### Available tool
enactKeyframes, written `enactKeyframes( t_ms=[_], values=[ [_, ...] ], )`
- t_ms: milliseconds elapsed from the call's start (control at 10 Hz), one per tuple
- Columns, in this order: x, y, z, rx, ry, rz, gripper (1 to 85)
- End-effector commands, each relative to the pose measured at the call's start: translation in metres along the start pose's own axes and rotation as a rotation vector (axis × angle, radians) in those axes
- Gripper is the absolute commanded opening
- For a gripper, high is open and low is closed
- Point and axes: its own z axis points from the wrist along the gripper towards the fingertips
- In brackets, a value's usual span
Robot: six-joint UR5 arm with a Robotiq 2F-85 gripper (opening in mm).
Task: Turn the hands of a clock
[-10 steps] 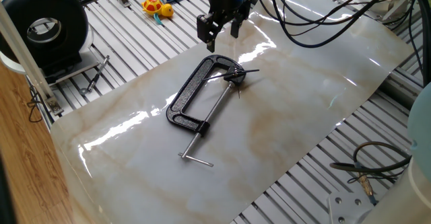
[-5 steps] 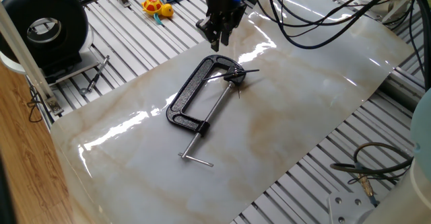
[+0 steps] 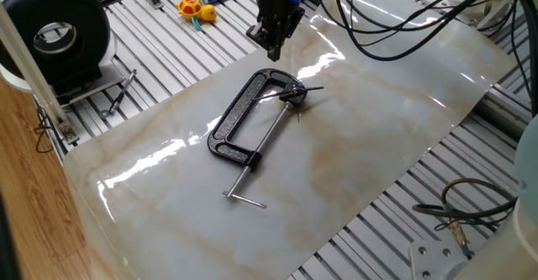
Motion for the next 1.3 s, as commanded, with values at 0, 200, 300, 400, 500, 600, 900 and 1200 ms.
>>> enactKeyframes(
  t_ms=[0,200,300,400,500,600,900,1200],
  values=[
    [-0.004,0.0,0.004,-0.024,-0.043,-0.047,1.3],
    [-0.009,0.0,0.009,-0.032,-0.072,-0.057,1.3],
    [-0.007,0.001,0.009,-0.036,-0.062,-0.057,1.3],
    [0.003,0.0,0.009,-0.035,-0.023,-0.047,1.3],
    [0.011,-0.004,0.009,-0.018,0.008,-0.063,1.3],
    [0.016,0.012,0.008,-0.08,0.027,-0.042,1.3],
    [0.011,-0.003,0.023,-0.038,0.036,-0.112,2.0],
    [-0.006,-0.006,0.073,-0.052,0.042,-0.109,3.7]
  ],
)
